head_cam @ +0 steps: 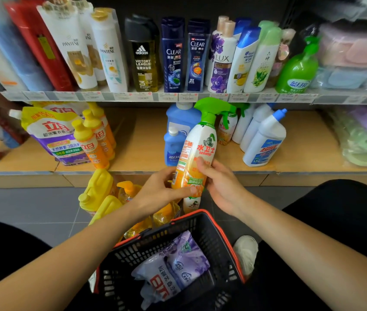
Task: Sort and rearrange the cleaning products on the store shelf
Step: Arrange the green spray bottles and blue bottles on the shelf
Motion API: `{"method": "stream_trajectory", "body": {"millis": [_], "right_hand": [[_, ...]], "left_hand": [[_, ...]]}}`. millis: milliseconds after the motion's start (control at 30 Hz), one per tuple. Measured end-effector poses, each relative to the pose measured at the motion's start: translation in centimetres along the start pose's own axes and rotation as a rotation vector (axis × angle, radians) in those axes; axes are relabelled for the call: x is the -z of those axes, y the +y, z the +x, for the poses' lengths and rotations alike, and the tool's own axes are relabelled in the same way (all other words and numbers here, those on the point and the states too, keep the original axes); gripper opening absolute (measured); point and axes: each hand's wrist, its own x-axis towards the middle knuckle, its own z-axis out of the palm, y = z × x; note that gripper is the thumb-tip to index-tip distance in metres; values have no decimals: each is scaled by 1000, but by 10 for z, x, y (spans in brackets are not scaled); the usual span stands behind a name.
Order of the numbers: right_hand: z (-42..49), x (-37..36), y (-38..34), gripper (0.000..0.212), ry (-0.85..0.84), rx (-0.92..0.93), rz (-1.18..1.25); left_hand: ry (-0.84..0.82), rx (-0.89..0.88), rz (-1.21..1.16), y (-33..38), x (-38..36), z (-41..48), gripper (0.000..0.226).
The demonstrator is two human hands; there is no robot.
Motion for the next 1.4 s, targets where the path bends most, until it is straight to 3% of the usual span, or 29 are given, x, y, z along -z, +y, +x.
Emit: {"method": "stream_trajectory", "body": {"millis": [133,233,300,400,433,500,600,767,1067,1267,1400], "right_hand": [[-1,3,-3,59,3,-20,-87],[-7,4,-16,62,47,41,-565],[-10,9,-18,56,141,245,-836],[-10,14,-23,33,224,700,-1099],[-8,15,-26,43,166,745,-1175],[-3,21,-30,76,-48,621,-1248],[0,21,-22,90,-255,417,-1134],[5,22,-10,79,-197,470,-1022],[-3,19,-3,80,-255,423,-982],[-2,18,-2,81,-220,409,-991],[2,20,-2,75,-156,420,-917]], "left_hand": [[182,-79,-5,4,-3,1,50],[264,-155,-122,13,7,2,55],[331,-259,-90,20,16,4,62],[334,-412,150,25,23,4,71],[321,-426,208,24,22,2,74],[298,-424,249,22,19,-1,77],[279,-436,277,21,11,-4,76],[223,-417,271,28,6,-6,67],[239,-369,99,23,9,2,9],[227,-401,122,23,11,1,21],[127,-482,228,25,10,-6,34]]}}
